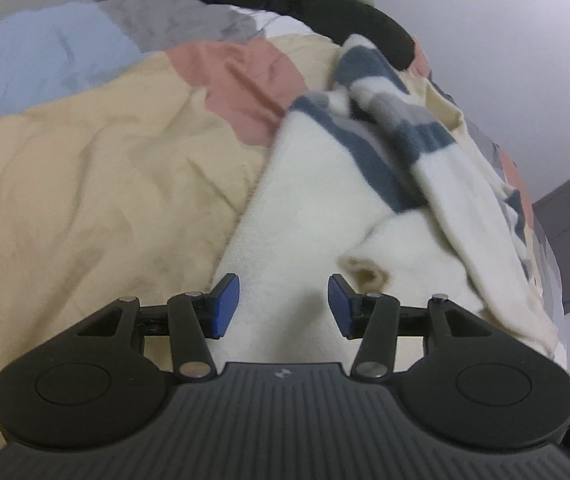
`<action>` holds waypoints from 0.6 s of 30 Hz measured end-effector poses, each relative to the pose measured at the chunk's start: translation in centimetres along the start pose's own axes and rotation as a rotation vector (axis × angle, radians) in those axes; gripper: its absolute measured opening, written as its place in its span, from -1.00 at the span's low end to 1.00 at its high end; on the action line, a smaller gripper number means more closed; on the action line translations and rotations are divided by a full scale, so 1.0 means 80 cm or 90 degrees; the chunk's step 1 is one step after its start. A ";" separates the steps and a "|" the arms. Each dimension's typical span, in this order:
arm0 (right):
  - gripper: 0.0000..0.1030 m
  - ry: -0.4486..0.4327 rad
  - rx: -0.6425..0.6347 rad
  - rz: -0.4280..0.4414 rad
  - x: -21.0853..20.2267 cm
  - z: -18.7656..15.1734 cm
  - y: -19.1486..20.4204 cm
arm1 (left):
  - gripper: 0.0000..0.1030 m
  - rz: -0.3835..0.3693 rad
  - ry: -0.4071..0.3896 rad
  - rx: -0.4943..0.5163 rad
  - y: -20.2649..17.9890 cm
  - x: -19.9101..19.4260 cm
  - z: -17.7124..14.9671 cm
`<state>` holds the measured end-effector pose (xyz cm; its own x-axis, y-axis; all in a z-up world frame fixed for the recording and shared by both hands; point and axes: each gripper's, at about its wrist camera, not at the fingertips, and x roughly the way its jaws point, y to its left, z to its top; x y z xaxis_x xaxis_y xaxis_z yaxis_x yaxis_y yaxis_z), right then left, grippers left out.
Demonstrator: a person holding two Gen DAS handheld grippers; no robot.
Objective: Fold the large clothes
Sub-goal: 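Grasp the folded sweater side with the right gripper and fold it inward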
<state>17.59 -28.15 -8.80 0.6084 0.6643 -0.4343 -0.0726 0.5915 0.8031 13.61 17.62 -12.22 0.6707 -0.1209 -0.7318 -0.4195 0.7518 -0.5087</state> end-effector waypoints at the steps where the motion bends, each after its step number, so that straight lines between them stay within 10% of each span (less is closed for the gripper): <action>1: 0.55 0.008 0.003 -0.018 0.004 -0.001 -0.003 | 0.07 0.000 0.003 -0.003 0.001 0.002 0.001; 8: 0.54 0.062 0.030 -0.204 0.023 -0.013 -0.032 | 0.16 -0.043 0.032 -0.034 0.008 0.010 0.000; 18: 0.56 0.043 0.052 -0.135 0.007 -0.012 -0.035 | 0.22 -0.255 0.113 -0.084 -0.001 0.022 -0.011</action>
<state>17.40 -29.00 -11.68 0.5493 0.5600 -0.6202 0.1166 0.6836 0.7205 14.27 16.81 -13.85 0.6851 -0.5035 -0.5264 -0.2305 0.5357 -0.8124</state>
